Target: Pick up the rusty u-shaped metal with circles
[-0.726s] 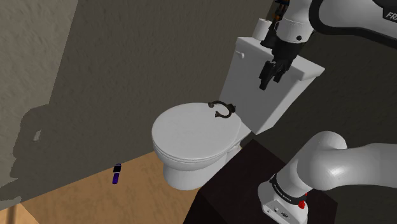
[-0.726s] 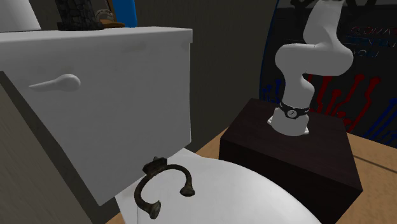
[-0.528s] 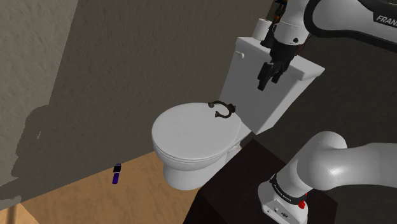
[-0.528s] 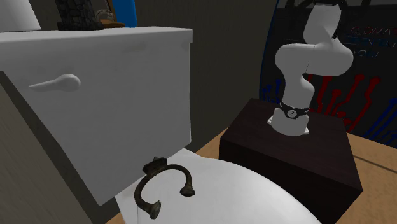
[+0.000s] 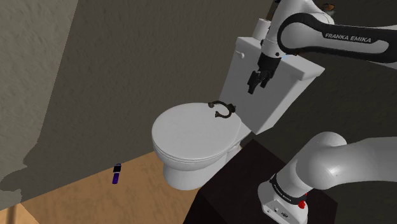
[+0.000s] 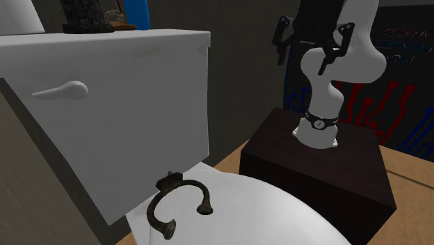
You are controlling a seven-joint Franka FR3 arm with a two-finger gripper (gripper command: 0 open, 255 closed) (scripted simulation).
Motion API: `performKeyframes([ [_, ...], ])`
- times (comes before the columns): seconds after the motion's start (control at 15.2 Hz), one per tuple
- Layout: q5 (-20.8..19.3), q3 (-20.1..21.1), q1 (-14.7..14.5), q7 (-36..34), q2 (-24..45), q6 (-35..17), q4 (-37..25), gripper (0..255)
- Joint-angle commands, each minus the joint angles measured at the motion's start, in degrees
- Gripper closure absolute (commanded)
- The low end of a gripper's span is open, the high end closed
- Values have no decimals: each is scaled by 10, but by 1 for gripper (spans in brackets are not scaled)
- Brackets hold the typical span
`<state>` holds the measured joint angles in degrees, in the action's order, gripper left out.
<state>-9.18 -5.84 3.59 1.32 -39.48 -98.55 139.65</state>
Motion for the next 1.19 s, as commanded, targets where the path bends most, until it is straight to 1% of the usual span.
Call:
performKeyframes([
  [0.0, -8, -19, 5, 17, 28, -37, 4, 0],
  [0.33, -18, -65, 13, 55, 110, -126, 4, 0],
  [0.59, -13, -99, 16, 90, 188, -194, -12, 0],
  [0.86, 7, -131, 17, 132, 273, -254, -40, 0],
  [1.12, 47, -155, 19, 184, 365, -305, -80, 0],
])
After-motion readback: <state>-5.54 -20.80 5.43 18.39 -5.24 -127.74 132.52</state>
